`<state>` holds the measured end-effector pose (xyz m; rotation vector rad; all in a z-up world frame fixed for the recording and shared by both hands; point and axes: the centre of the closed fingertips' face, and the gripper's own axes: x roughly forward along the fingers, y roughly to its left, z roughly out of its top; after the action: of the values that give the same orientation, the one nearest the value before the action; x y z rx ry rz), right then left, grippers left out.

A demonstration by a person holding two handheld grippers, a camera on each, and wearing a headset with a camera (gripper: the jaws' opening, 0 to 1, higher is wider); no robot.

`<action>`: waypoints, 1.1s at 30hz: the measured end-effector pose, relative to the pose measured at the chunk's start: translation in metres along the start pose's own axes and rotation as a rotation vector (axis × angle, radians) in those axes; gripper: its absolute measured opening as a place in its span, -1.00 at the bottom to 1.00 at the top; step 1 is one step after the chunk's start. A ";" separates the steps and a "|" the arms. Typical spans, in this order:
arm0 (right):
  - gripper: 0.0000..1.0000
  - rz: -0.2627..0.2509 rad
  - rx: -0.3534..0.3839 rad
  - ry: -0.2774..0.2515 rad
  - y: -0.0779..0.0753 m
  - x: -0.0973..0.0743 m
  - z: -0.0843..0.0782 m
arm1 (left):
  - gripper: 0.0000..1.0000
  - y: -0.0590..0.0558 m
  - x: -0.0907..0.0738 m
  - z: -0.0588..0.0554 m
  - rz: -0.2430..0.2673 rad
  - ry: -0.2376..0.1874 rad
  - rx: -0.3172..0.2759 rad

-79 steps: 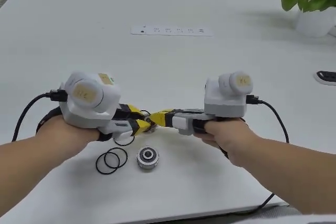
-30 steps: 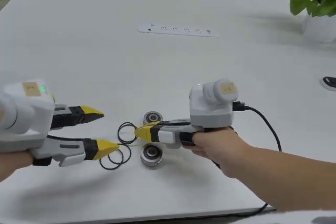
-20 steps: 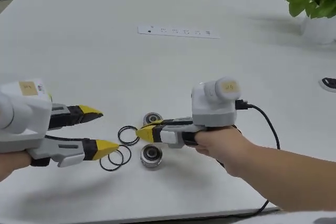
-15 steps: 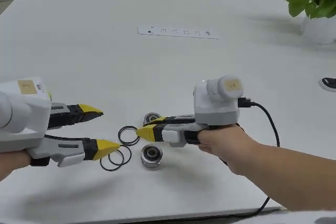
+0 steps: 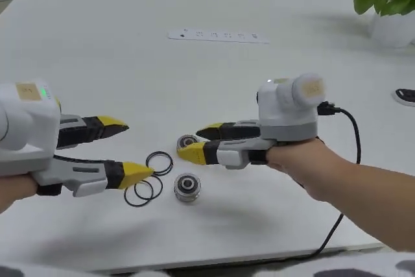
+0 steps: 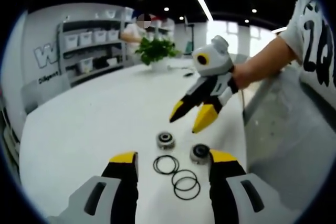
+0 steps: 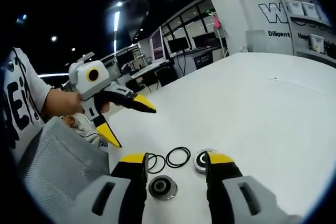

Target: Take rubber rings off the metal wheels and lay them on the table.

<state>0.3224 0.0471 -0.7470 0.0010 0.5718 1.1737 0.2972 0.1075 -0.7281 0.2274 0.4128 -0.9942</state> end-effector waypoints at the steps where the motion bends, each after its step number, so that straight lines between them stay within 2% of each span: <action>1: -0.15 -0.003 -0.015 0.003 0.000 -0.003 0.000 | 0.11 0.000 0.000 0.001 -0.001 -0.001 0.002; 9: 0.06 -0.026 -0.079 0.017 -0.003 -0.020 -0.001 | 0.21 0.000 0.000 0.008 -0.006 -0.007 0.017; 19: 0.31 -0.047 -0.158 0.068 -0.005 -0.042 -0.012 | 0.35 -0.001 -0.002 0.006 -0.002 0.003 0.028; 33: 0.49 -0.088 -0.166 0.075 -0.013 -0.067 -0.021 | 0.49 -0.004 -0.005 0.000 0.000 0.027 0.024</action>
<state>0.3075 -0.0222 -0.7403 -0.2084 0.5338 1.1362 0.2916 0.1090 -0.7255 0.2628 0.4255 -0.9974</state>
